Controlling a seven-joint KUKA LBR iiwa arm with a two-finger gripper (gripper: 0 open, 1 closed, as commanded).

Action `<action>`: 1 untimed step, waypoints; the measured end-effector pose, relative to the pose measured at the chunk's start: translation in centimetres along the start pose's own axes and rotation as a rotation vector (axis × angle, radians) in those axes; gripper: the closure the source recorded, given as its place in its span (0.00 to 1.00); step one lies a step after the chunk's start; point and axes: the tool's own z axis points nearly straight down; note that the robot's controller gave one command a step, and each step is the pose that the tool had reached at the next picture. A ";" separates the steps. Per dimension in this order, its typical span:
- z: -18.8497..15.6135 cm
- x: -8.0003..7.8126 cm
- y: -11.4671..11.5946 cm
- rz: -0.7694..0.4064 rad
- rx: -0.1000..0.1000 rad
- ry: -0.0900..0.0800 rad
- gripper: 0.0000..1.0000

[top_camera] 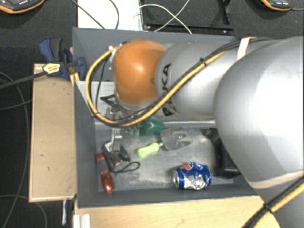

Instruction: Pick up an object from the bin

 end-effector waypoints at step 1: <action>-0.5 -0.2 -0.1 0.007 -0.002 -0.008 0.00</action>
Offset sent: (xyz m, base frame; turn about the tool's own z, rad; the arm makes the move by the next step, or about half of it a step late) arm -0.0098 0.0031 -0.0461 -0.3329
